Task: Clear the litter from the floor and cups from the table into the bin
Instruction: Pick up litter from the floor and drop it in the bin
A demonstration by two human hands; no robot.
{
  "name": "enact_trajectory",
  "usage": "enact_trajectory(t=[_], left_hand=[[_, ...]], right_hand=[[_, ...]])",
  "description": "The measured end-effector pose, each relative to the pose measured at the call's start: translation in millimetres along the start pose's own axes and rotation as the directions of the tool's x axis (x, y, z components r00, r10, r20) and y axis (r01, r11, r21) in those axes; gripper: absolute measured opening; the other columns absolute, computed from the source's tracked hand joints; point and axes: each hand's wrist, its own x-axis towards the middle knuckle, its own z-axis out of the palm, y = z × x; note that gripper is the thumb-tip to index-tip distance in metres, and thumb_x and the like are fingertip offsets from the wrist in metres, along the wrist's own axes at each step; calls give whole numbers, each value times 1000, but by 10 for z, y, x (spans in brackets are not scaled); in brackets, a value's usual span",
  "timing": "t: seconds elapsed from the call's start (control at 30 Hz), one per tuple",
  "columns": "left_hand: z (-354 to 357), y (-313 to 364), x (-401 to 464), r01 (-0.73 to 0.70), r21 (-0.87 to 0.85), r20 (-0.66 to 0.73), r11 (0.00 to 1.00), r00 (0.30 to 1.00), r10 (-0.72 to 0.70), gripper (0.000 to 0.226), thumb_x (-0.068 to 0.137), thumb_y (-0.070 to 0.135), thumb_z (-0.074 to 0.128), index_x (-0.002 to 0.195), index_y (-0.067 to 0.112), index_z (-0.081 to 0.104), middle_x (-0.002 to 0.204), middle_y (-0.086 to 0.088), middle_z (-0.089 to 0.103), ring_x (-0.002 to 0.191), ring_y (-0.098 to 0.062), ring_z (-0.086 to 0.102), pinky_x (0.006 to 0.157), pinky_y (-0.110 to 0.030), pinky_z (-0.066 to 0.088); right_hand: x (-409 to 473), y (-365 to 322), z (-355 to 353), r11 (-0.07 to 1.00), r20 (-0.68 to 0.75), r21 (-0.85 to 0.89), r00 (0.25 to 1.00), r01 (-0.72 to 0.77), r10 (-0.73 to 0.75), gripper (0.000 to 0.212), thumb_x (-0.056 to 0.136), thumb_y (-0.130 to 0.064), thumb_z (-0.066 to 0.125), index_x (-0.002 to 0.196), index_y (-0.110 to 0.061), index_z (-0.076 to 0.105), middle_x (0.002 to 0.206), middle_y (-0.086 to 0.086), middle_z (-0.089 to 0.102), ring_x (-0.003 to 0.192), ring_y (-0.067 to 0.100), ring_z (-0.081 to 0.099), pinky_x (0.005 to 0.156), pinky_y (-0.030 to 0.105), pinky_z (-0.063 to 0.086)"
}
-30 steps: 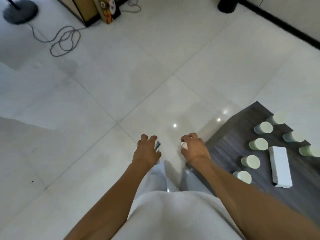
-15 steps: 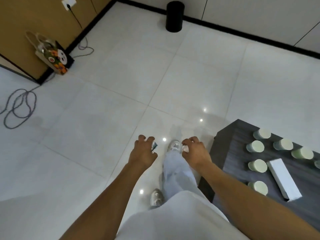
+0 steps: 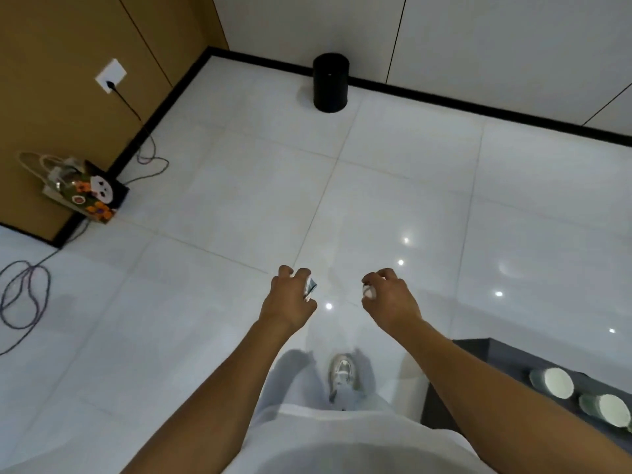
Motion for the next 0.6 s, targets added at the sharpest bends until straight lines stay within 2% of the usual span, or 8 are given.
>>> enact_trajectory(t=[0.27, 0.5, 0.6], left_hand=[[-795, 41, 1746, -33, 32, 35, 999, 999, 32, 52, 85, 20, 61, 135, 20, 44, 133, -9, 35, 120, -27, 42, 92, -38, 48], [-1854, 152, 3303, -92, 51, 24, 994, 996, 91, 50, 84, 18, 62, 131, 19, 47, 127, -9, 38, 114, -27, 47, 90, -37, 50], [-2186, 248, 3837, -94, 75, 21, 993, 995, 93, 51, 85, 18, 62, 133, 20, 45, 129, -7, 37, 114, -24, 46, 87, -32, 50]], right_hand=[[1706, -553, -544, 1000, -41, 14, 999, -27, 28, 32, 93, -16, 49, 123, -20, 59, 132, 0, 45, 111, 25, 50, 83, 34, 52], [3190, -1206, -1139, 997, -54, 60, 997, -55, 59, 36, 91, -16, 54, 127, -21, 56, 132, 0, 44, 109, 24, 52, 83, 33, 53], [3688, -1388, -1332, 994, -57, 87, 996, -62, 67, 37, 89, -17, 55, 126, -21, 57, 132, 0, 46, 109, 24, 52, 80, 31, 52]])
